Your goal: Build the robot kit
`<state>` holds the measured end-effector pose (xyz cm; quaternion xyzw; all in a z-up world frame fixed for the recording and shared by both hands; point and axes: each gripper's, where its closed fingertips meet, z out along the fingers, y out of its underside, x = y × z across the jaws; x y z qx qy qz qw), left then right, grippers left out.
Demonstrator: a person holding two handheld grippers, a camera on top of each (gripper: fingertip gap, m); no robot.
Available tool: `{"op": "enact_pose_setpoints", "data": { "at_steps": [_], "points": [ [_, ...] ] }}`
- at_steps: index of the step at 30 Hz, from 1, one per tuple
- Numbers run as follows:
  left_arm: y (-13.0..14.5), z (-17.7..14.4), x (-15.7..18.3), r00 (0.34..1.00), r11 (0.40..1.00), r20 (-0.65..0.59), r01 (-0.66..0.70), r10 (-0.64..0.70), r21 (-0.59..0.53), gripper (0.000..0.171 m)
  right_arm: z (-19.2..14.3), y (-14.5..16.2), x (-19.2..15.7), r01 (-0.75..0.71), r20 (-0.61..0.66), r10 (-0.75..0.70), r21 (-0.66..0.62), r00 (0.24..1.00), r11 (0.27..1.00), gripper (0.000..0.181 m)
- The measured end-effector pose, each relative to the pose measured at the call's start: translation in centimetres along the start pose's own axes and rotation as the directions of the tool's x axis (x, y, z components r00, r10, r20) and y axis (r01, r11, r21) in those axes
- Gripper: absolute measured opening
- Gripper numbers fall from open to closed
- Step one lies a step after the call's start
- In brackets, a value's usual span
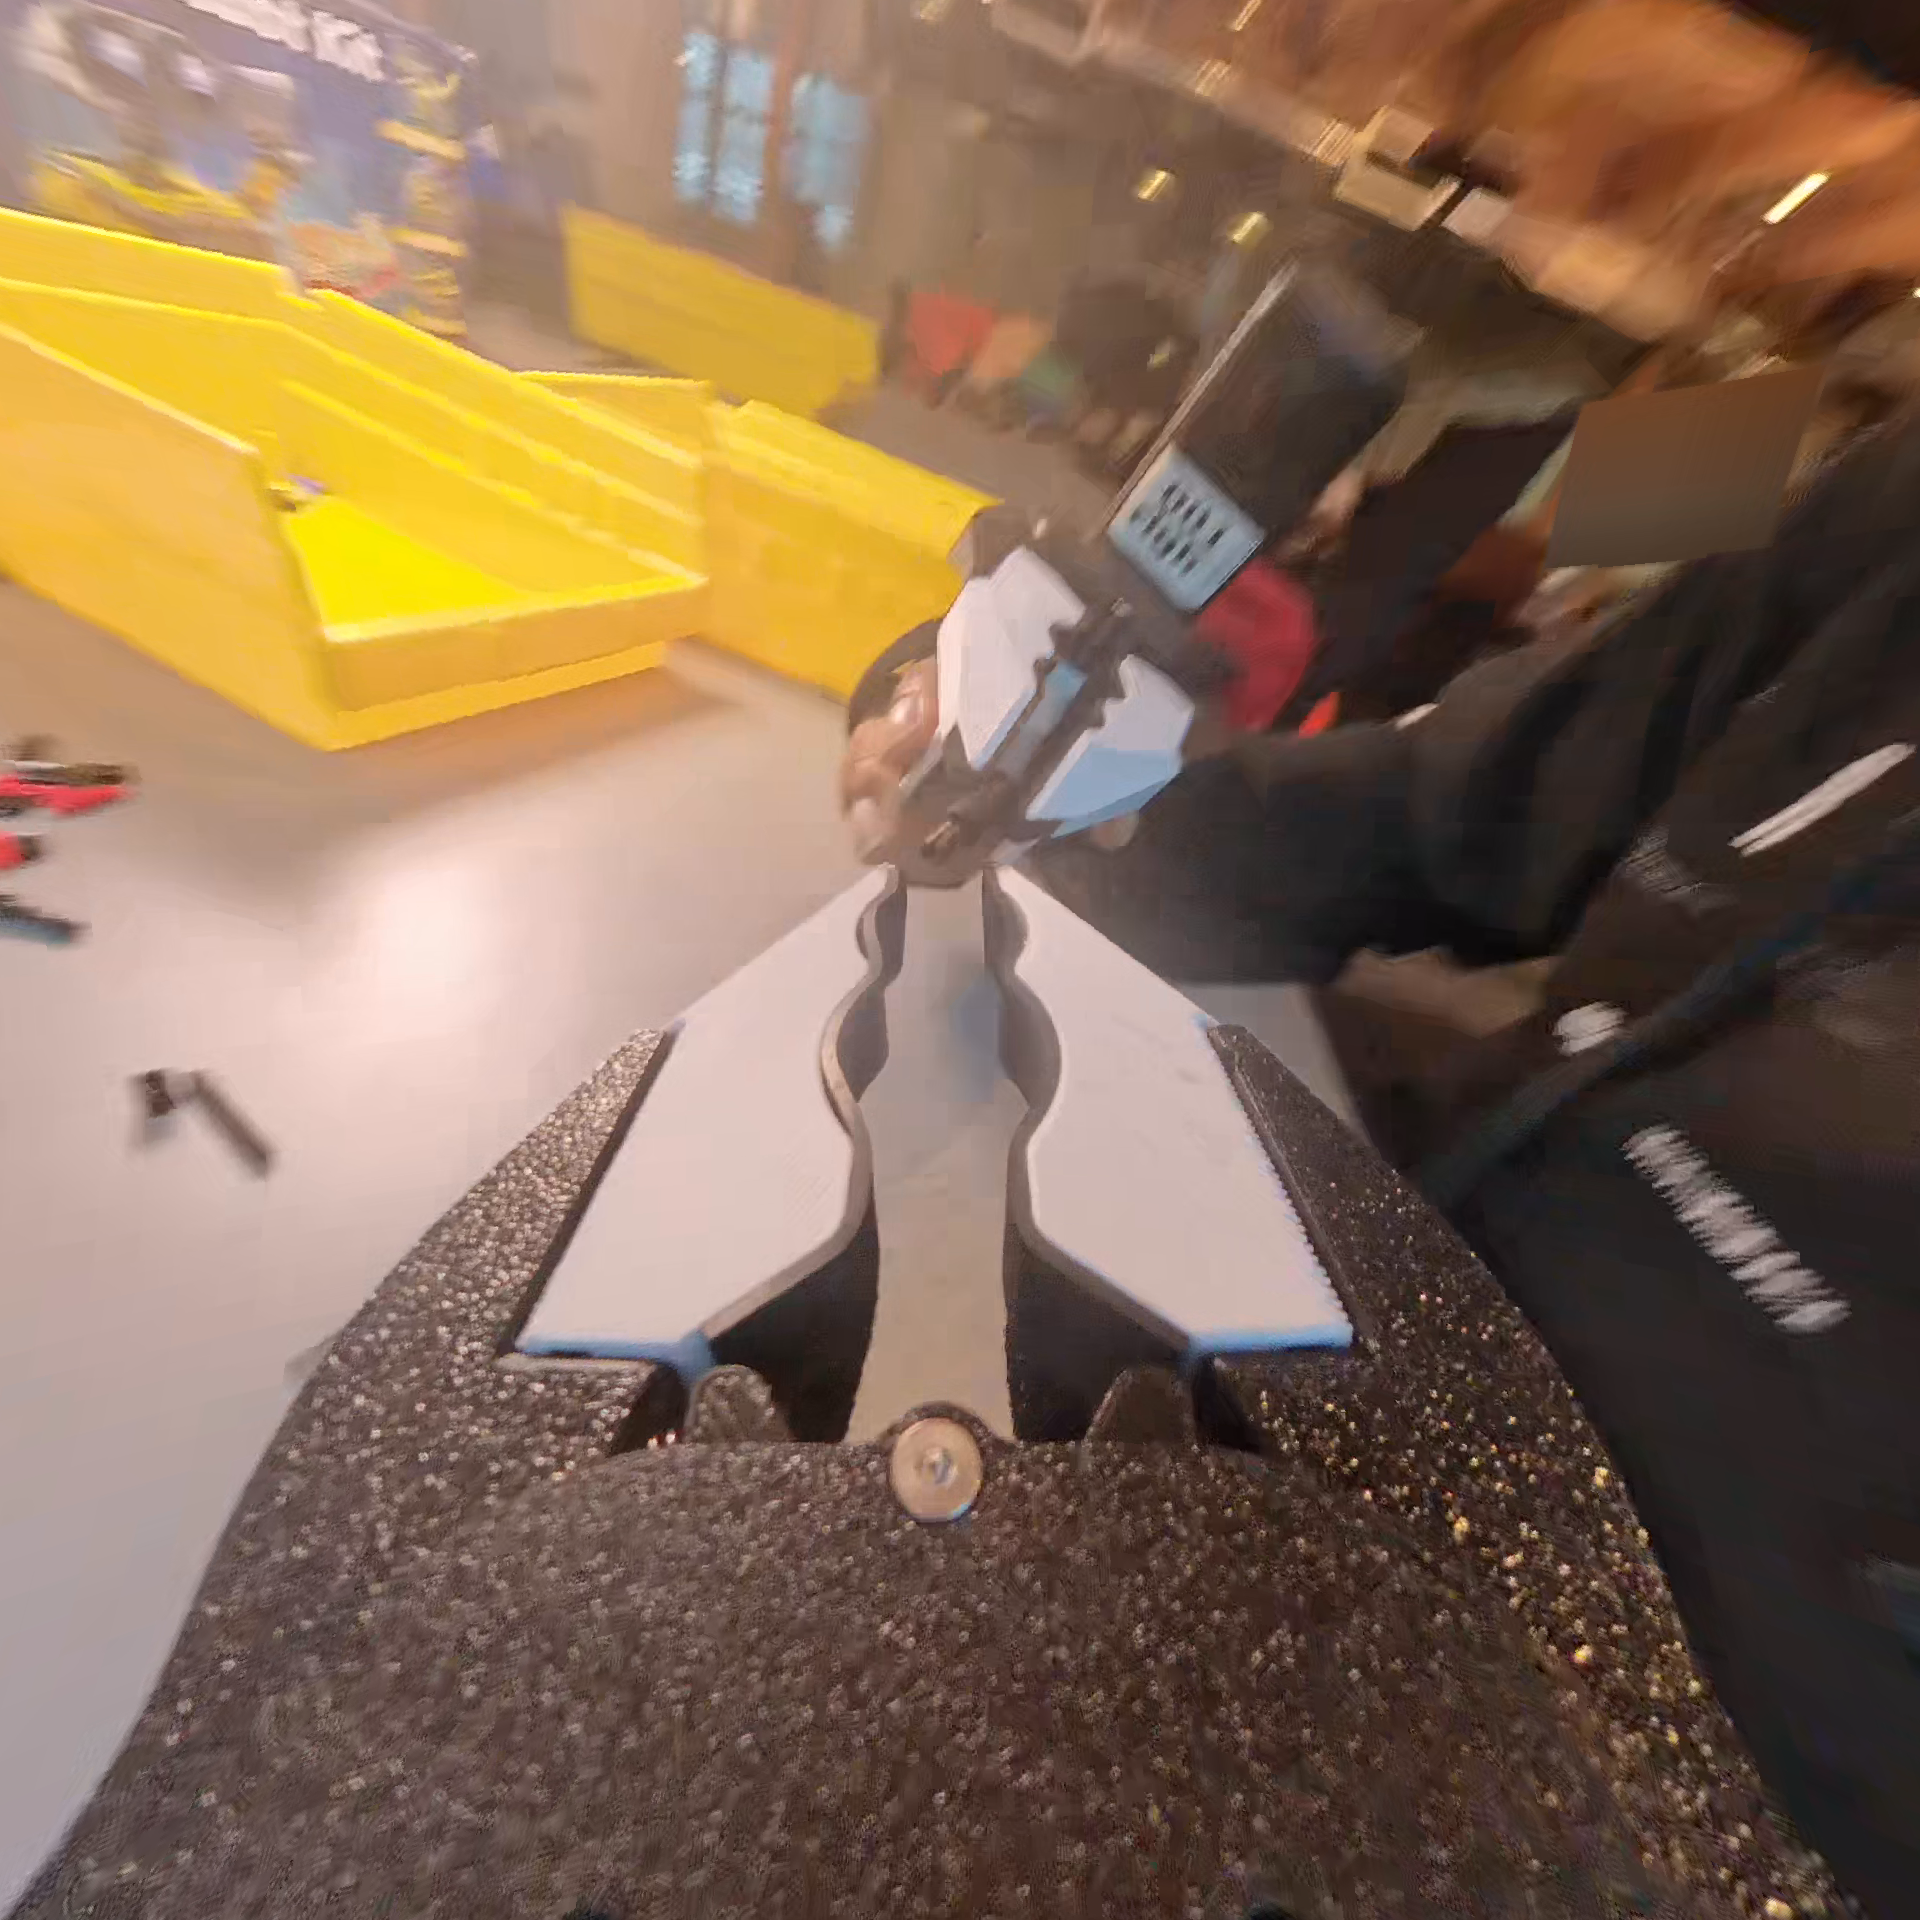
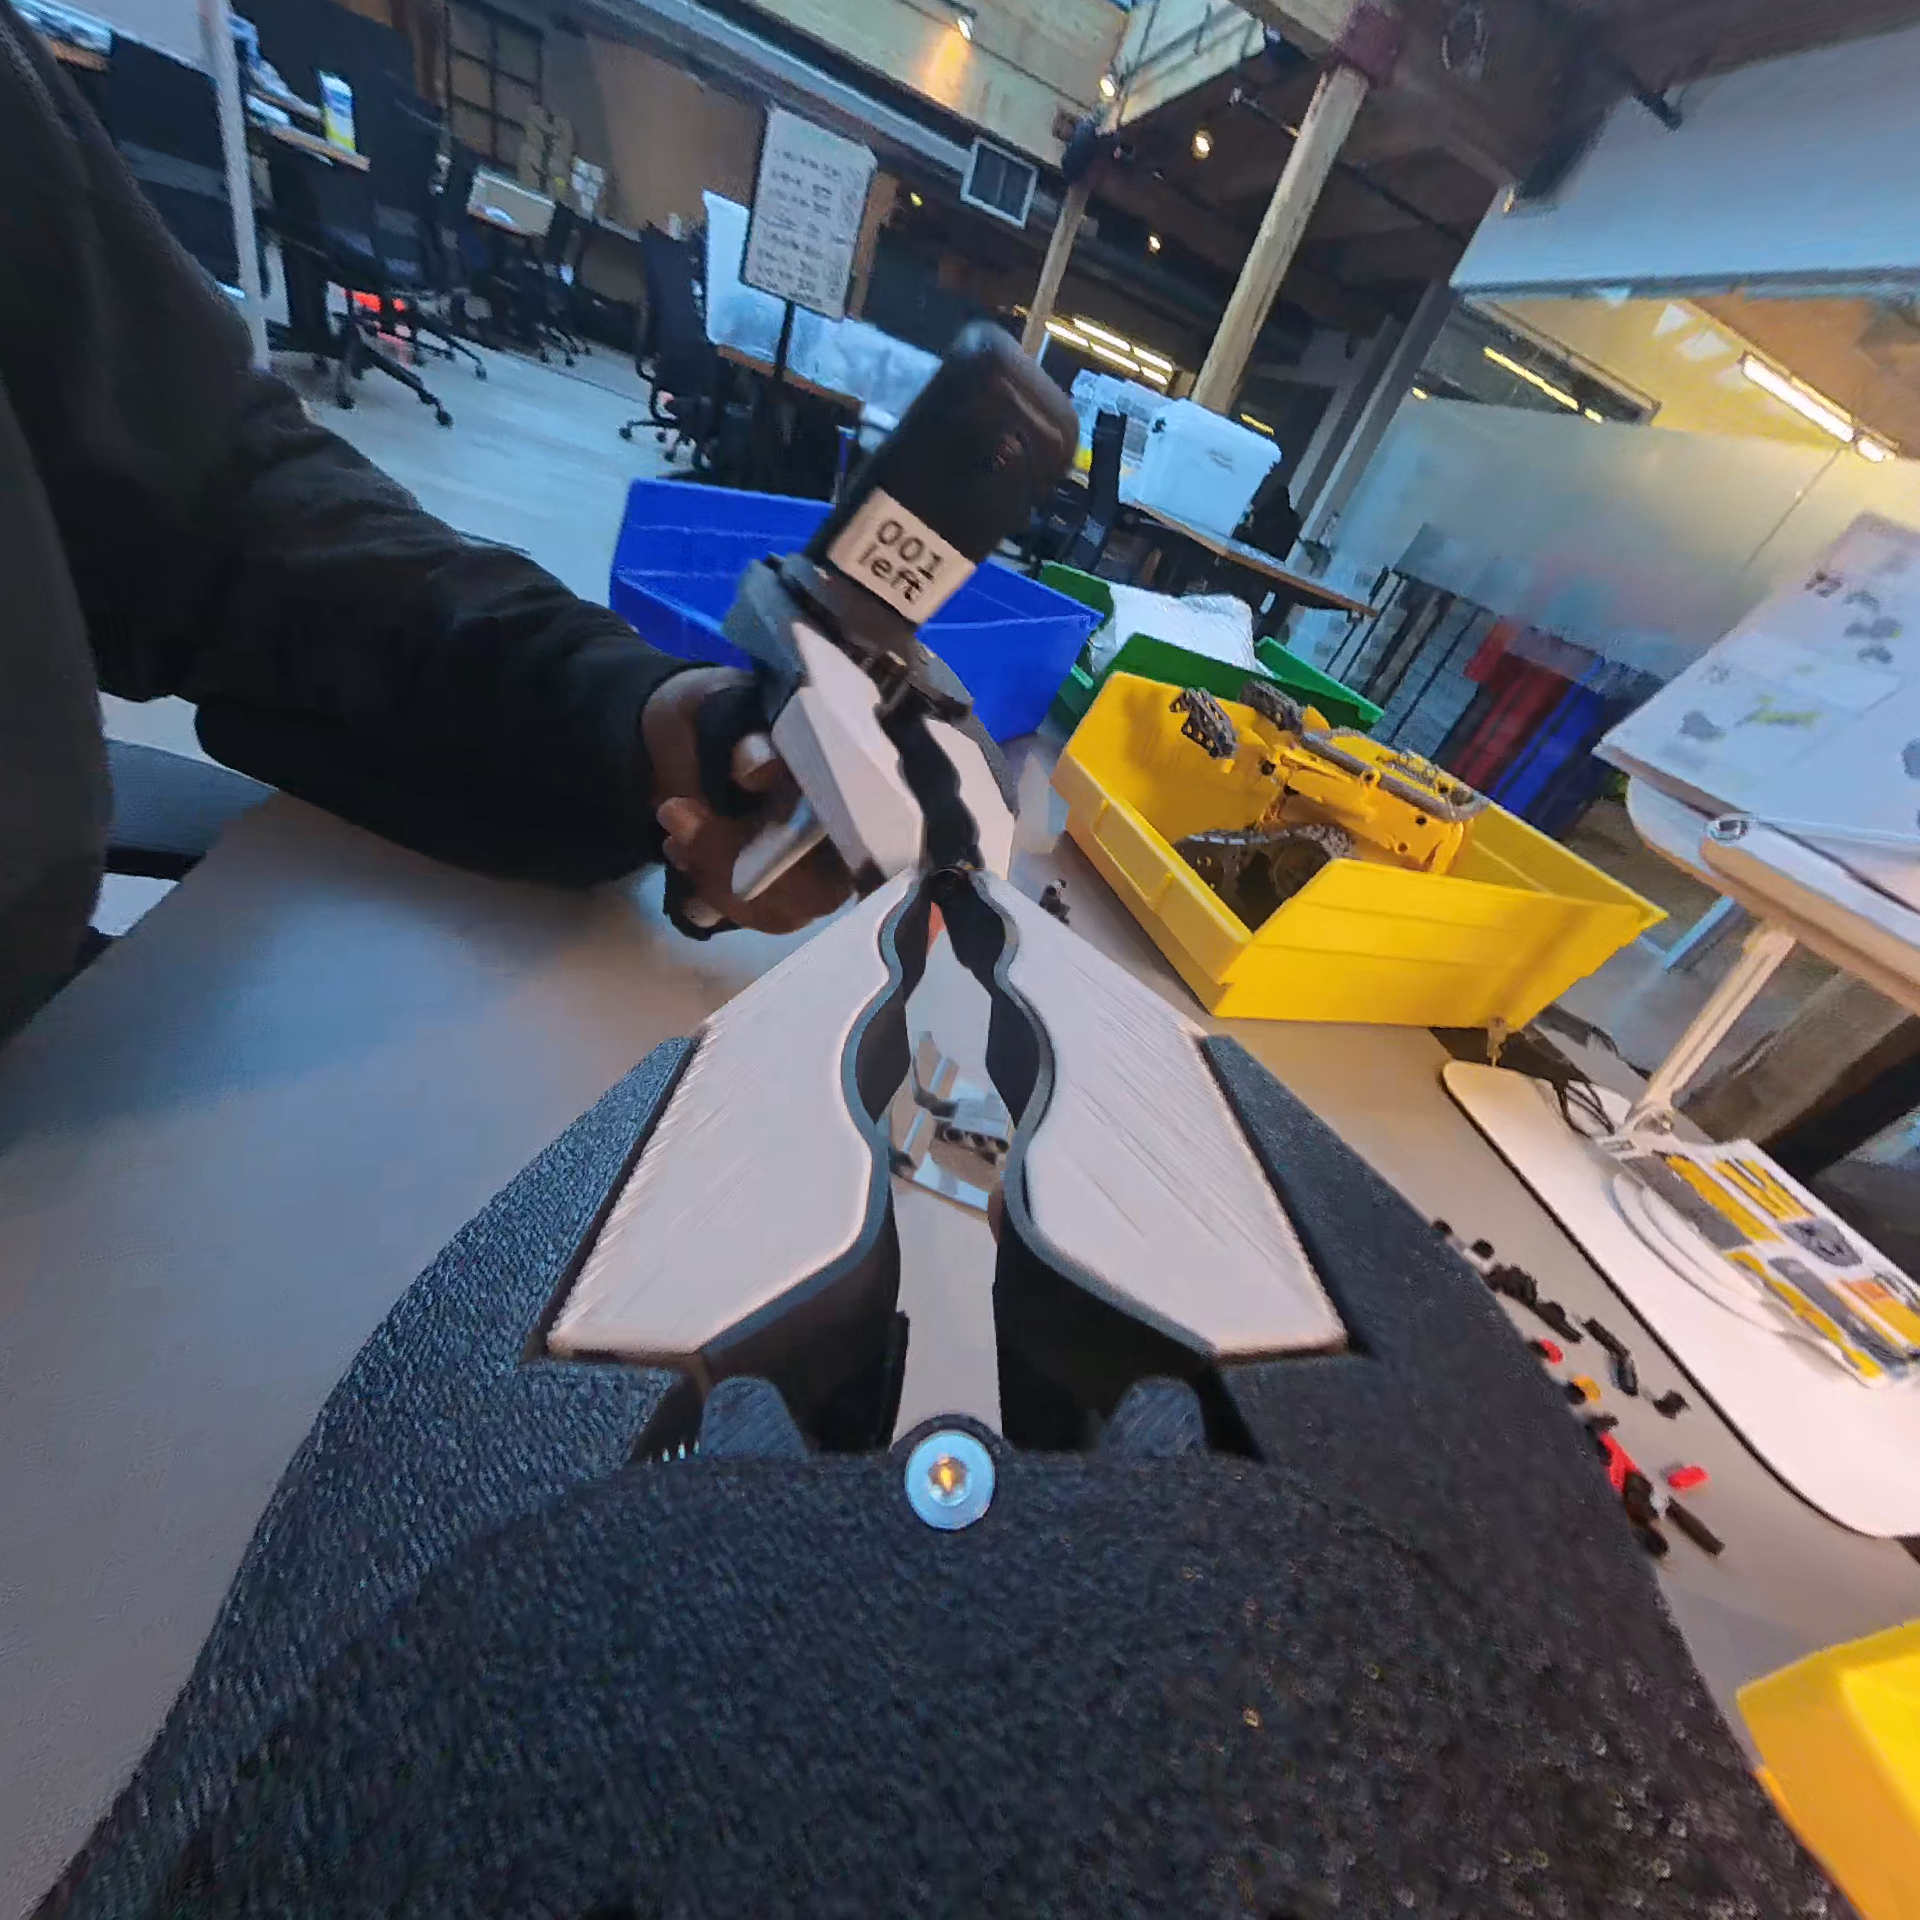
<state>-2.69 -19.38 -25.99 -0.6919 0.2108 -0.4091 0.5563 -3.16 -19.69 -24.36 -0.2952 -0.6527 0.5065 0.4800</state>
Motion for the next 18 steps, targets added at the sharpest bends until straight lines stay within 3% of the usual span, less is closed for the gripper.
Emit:
{"op": "enact_pose_setpoints", "data": {
  "at_steps": [3,6,10,18],
  "points": [
    [-1.0,-0.4,1.1,0.984,0.99,-0.121,0.135,-0.129,0.043,0.017,-0.3,-1.4,-0.7,0.032,0.028,-0.033,0.039,0.999,0.999,0.007],
    [-1.3,-0.5,2.3,0.96,0.98,-0.214,0.194,-0.179,0.053,0.01,-0.4,-1.8,-1.1,0.071,0.031,-0.073,0.041,0.997,0.997,0.007],
    [-1.7,-0.6,3.0,0.941,0.971,-0.269,0.23,-0.206,0.061,0.011,-0.5,-1.6,-1.2,0.096,0.035,-0.097,0.021,0.995,0.995,0.007],
    [-1.7,-0.5,2.6,0.955,0.976,-0.231,0.207,-0.188,0.061,0.006,-0.6,-1.2,-1.2,0.128,0.037,-0.128,-0.006,0.991,0.992,0.007]
  ]
}}
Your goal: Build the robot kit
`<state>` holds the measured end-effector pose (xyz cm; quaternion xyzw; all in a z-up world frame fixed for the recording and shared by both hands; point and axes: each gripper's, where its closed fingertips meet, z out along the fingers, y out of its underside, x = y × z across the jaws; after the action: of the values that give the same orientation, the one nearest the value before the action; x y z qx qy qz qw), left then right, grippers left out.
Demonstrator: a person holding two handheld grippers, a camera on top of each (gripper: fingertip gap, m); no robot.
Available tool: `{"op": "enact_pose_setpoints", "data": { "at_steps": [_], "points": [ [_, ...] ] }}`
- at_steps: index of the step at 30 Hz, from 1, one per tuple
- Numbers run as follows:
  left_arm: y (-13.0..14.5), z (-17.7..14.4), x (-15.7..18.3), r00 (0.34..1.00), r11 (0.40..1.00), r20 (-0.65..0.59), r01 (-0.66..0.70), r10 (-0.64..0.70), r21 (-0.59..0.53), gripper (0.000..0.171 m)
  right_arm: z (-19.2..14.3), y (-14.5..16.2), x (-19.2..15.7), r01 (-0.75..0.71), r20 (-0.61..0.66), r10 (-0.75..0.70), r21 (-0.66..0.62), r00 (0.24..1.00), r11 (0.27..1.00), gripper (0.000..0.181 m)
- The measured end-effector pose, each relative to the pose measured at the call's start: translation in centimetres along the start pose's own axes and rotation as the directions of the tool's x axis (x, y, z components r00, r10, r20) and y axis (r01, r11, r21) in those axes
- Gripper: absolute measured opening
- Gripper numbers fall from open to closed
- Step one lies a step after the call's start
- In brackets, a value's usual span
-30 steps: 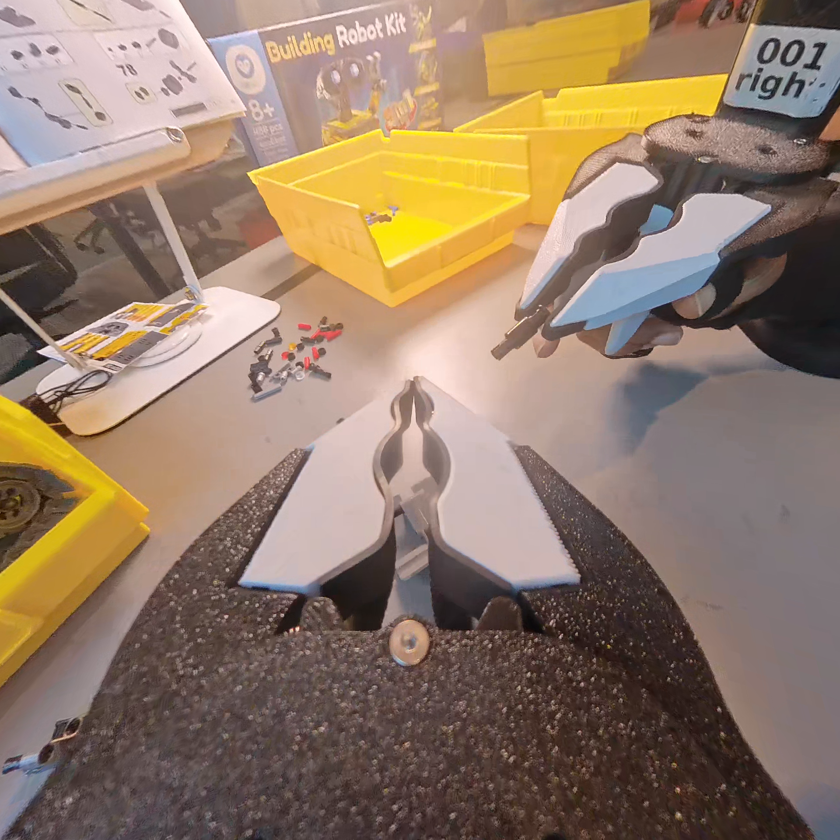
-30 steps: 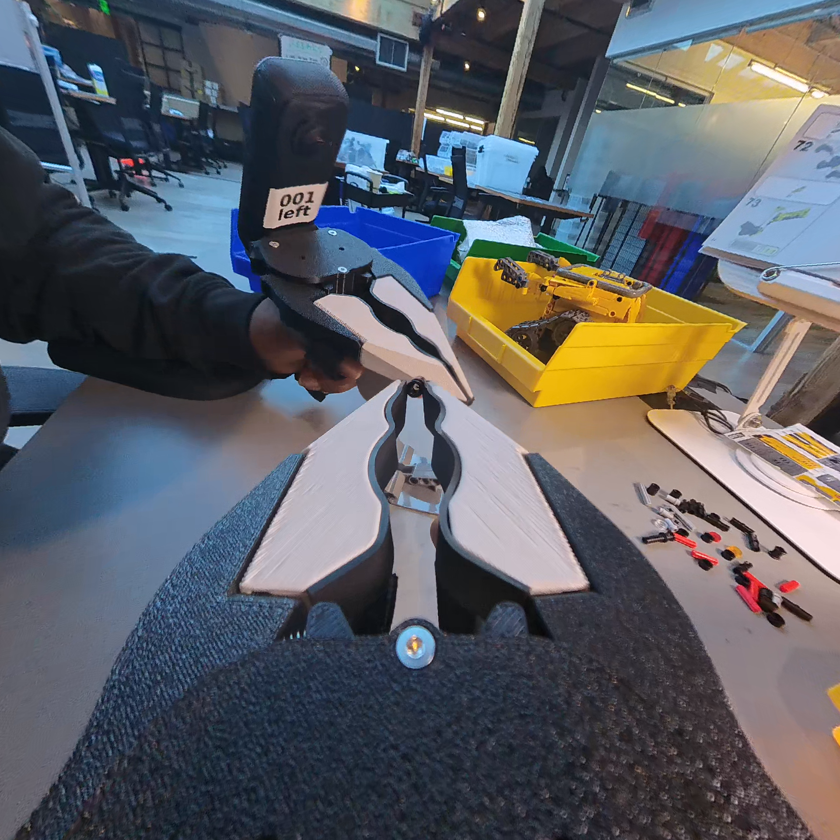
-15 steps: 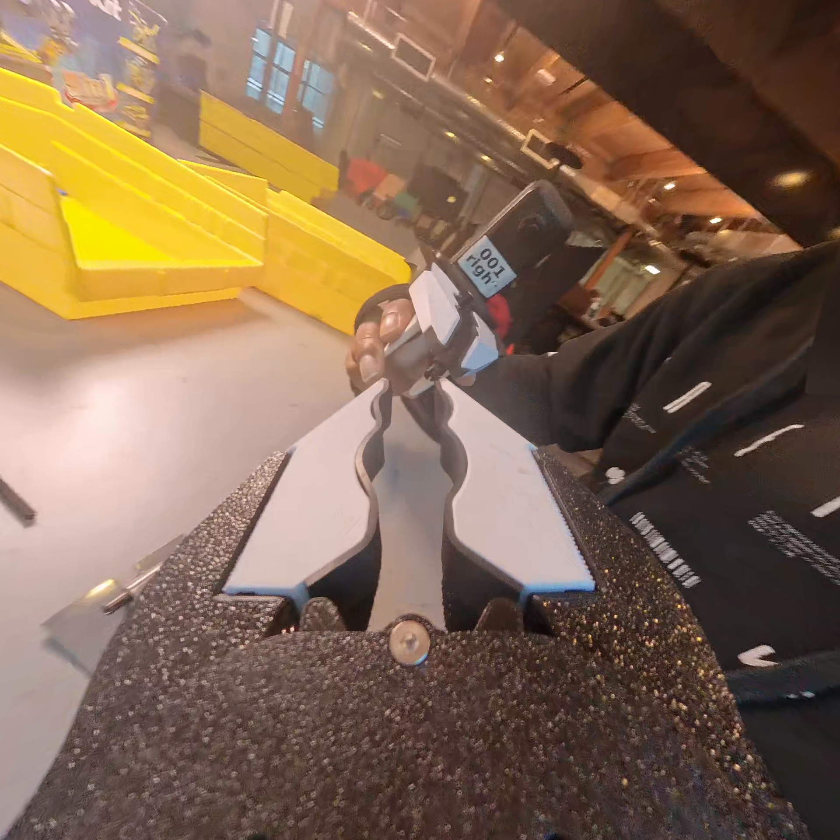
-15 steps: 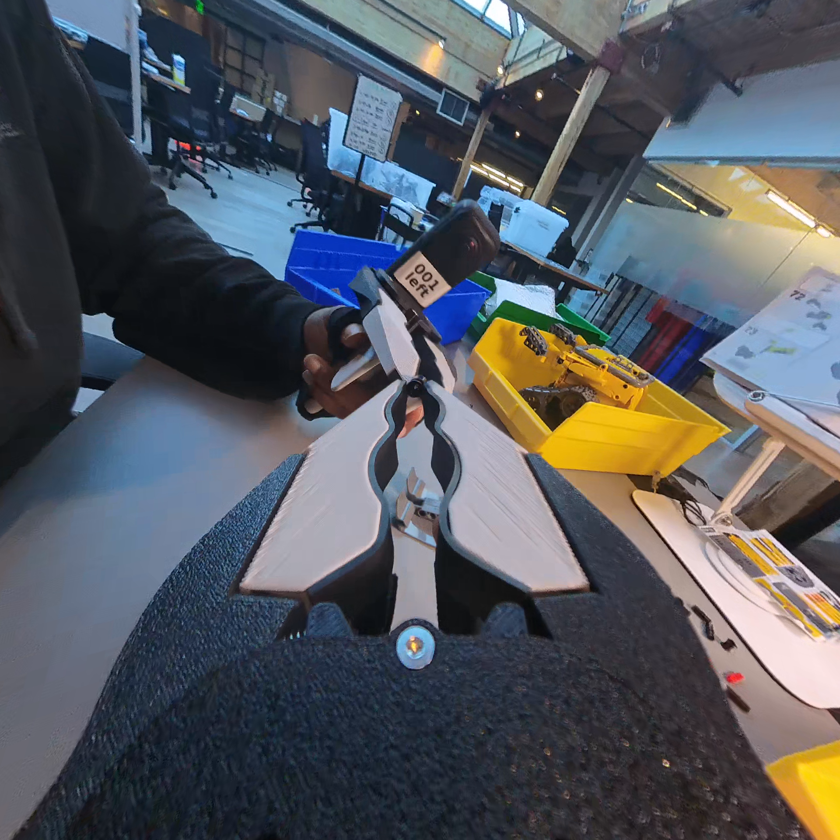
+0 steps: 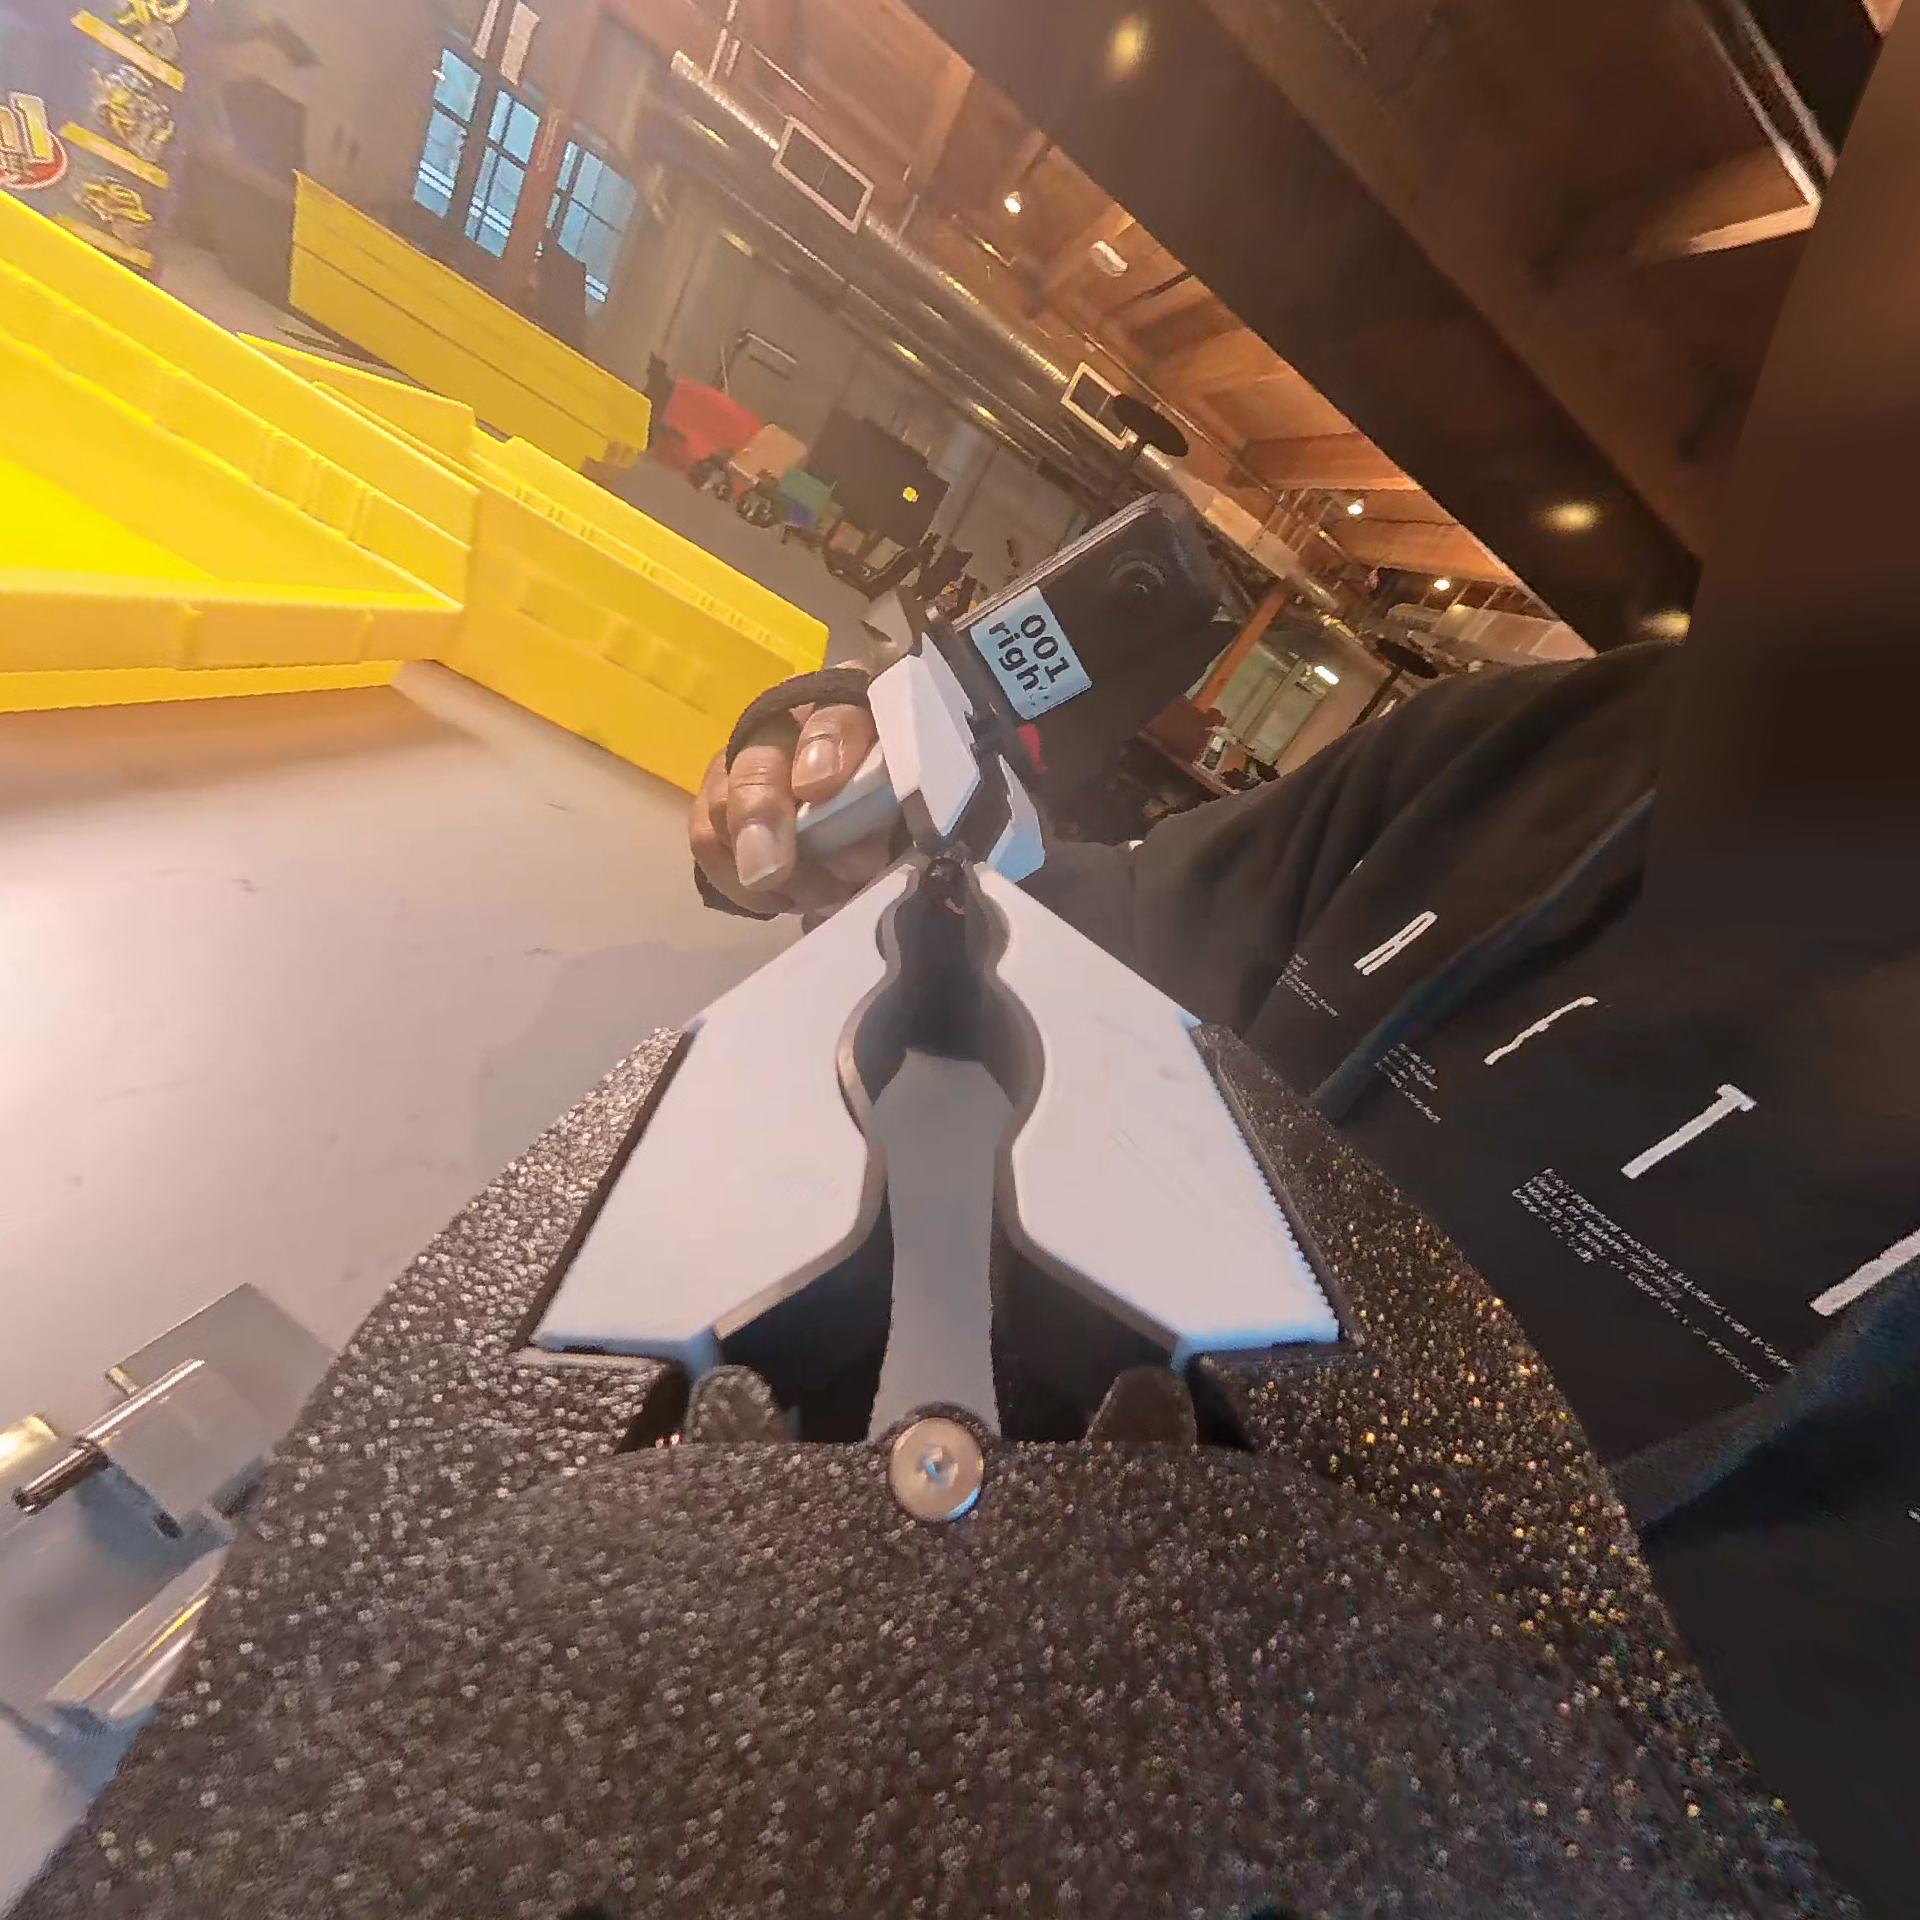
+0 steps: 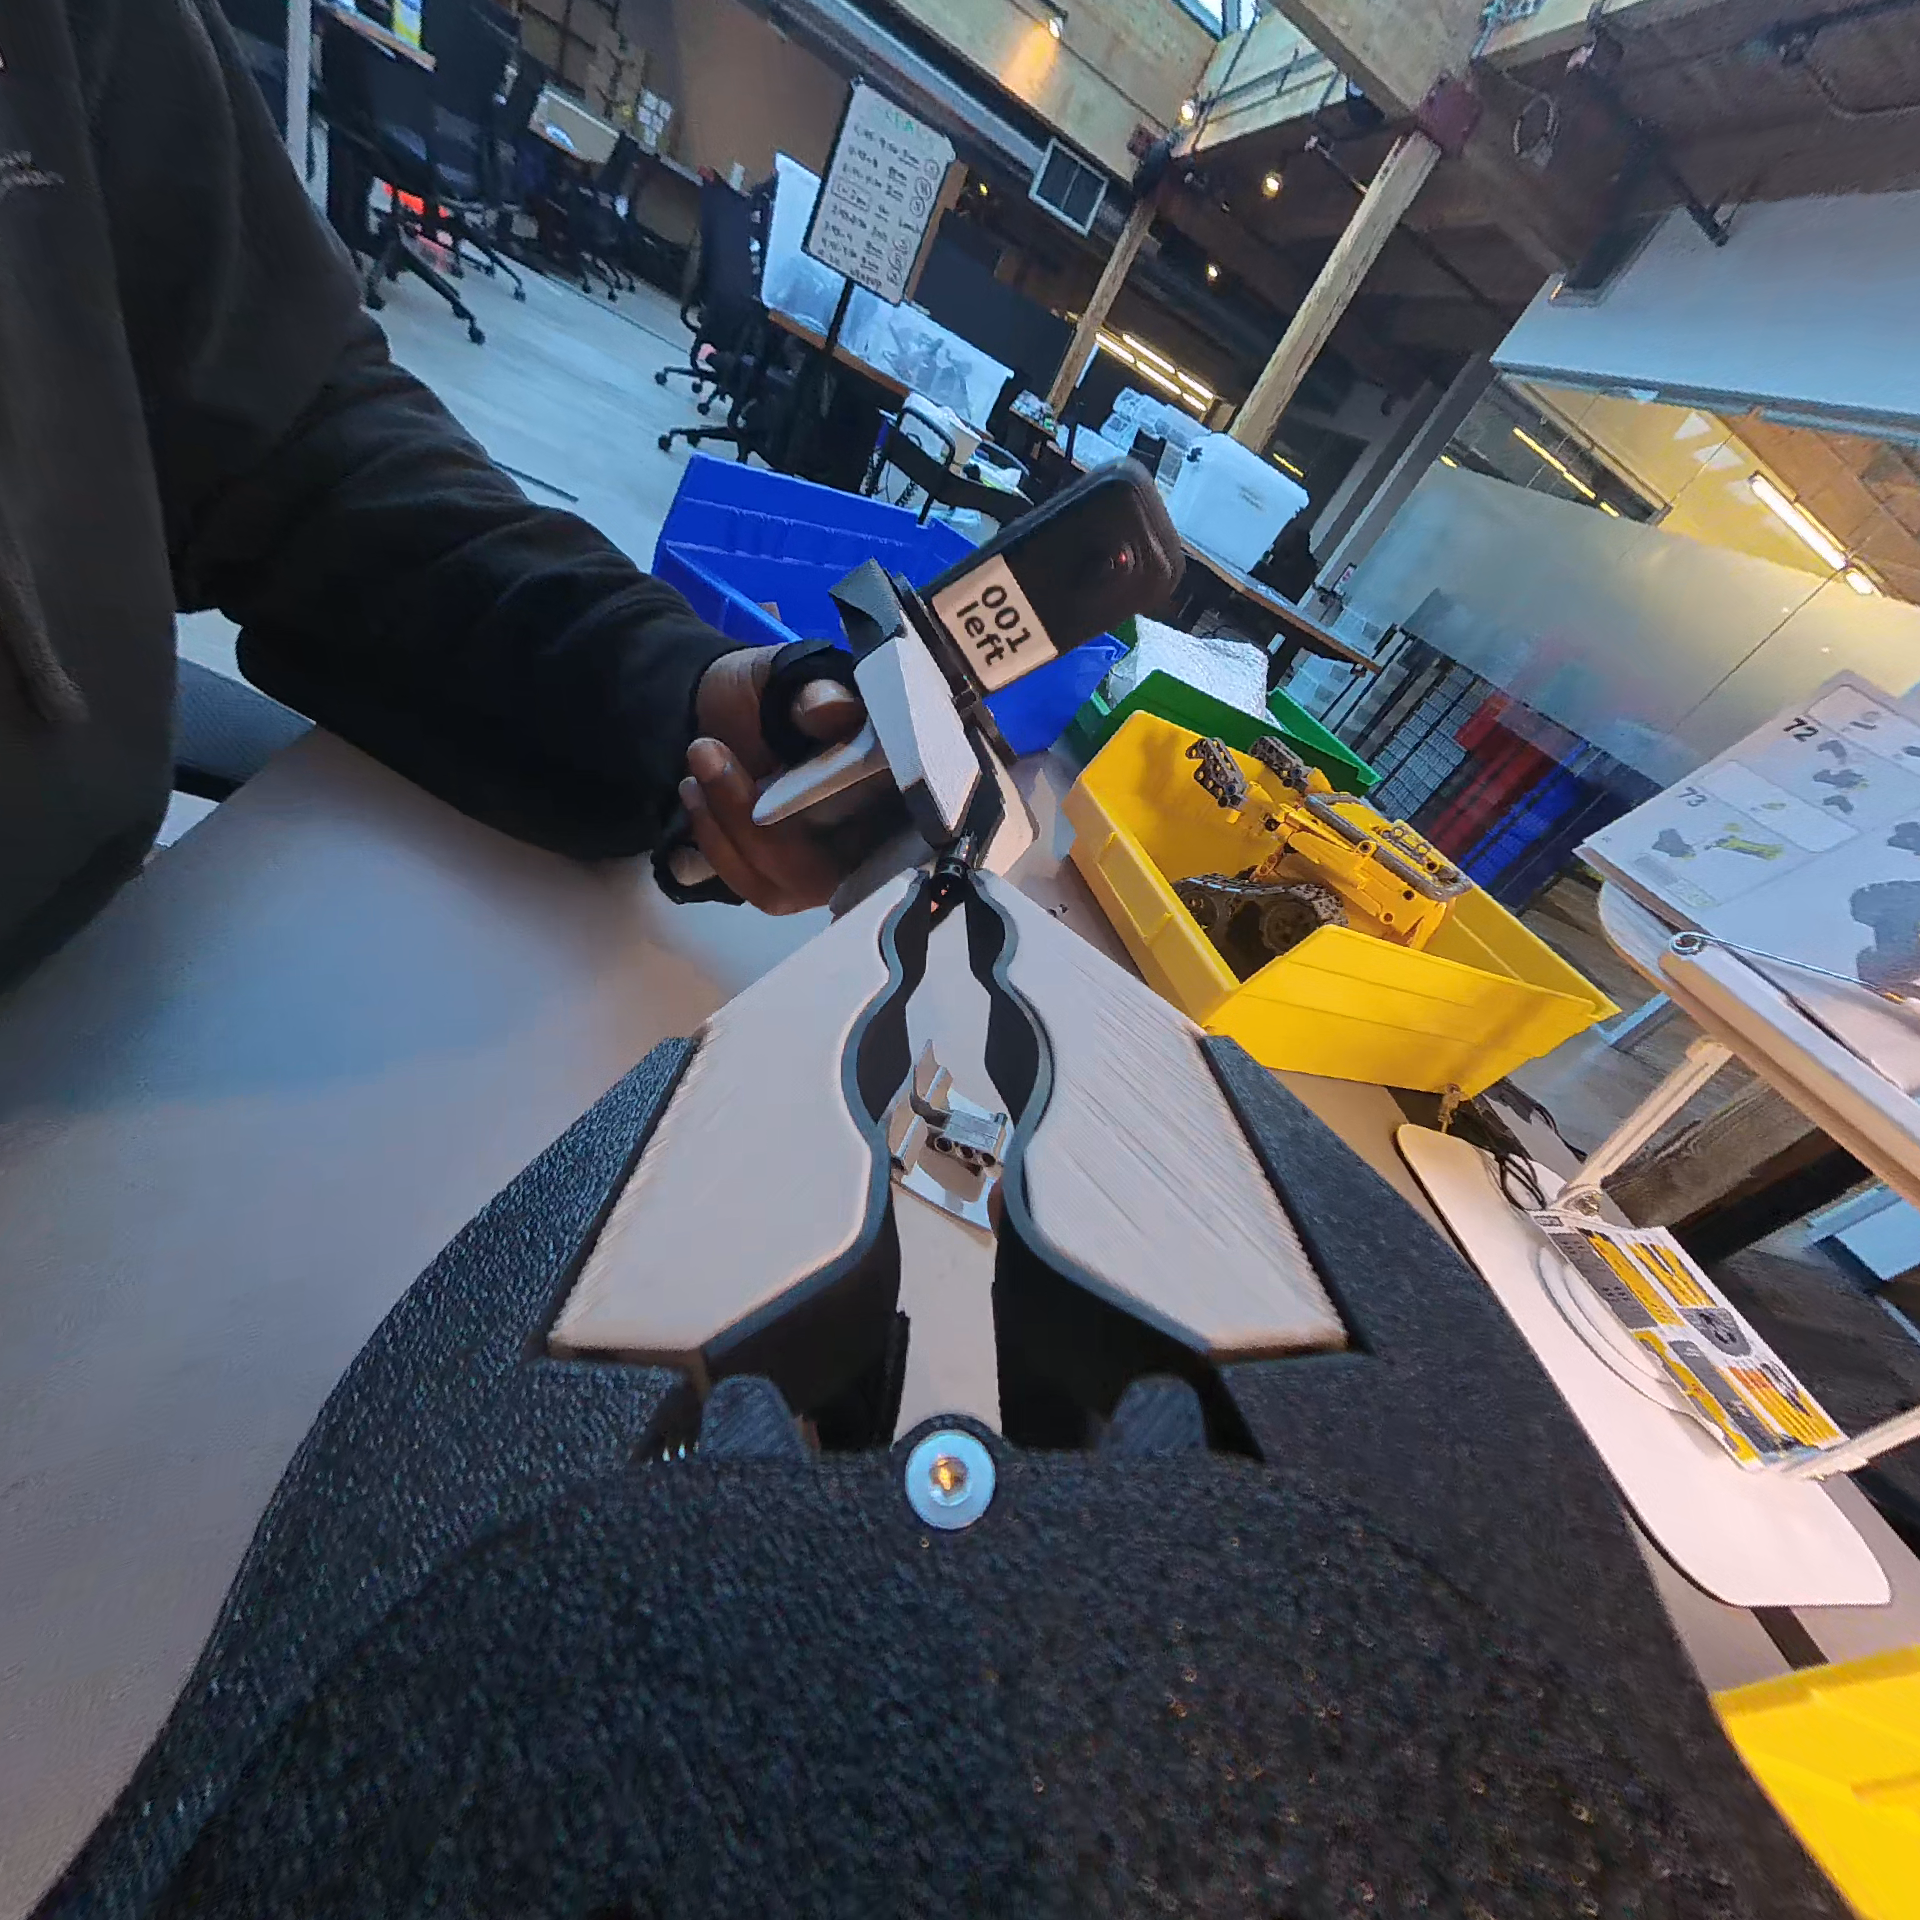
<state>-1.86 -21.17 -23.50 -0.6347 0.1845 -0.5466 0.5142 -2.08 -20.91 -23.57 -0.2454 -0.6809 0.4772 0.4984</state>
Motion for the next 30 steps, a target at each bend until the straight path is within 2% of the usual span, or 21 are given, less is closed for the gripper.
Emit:
{"op": "enact_pose_setpoints", "data": {
  "at_steps": [3,5,7,11,18,23,28,30],
  "points": [
    [0.1,0.0,-0.7,0.986,0.99,0.096,-0.133,0.136,-0.037,0.006,0.1,0.6,0.3,-0.094,0.004,0.094,-0.02,0.996,0.995,0.007],
    [0.4,0.0,-1.3,0.945,0.961,0.181,-0.257,0.273,-0.105,0.006,0.2,1.2,0.3,-0.223,0.043,0.224,-0.027,0.974,0.974,0.014],
    [0.4,0.2,-1.1,0.913,0.935,0.208,-0.328,0.35,-0.132,0.006,0.3,2.0,0.1,-0.32,0.074,0.323,-0.051,0.943,0.946,0.018],
    [1.1,0.4,-1.1,0.884,0.905,0.21,-0.383,0.417,-0.185,0.006,0.3,1.9,-0.6,-0.364,0.131,0.365,-0.036,0.922,0.931,0.009],
    [1.3,0.6,-0.6,0.862,0.879,0.192,-0.434,0.469,-0.197,0.006,0.0,1.4,-1.0,-0.466,0.211,0.459,-0.019,0.863,0.884,0.01],
    [1.1,0.6,-0.1,0.842,0.858,0.181,-0.478,0.508,-0.188,0.006,-0.2,0.5,-1.2,-0.582,0.286,0.557,0.001,0.779,0.813,0.012],
    [0.9,0.6,-0.1,0.827,0.847,0.192,-0.497,0.528,-0.186,0.006,-0.1,0.4,-0.7,-0.633,0.291,0.601,0.021,0.745,0.774,0.008],
    [1.1,0.6,-0.3,0.822,0.842,0.195,-0.502,0.535,-0.196,0.006,-0.1,0.6,-0.7,-0.625,0.285,0.596,0.014,0.751,0.781,0.007]
  ]
}}
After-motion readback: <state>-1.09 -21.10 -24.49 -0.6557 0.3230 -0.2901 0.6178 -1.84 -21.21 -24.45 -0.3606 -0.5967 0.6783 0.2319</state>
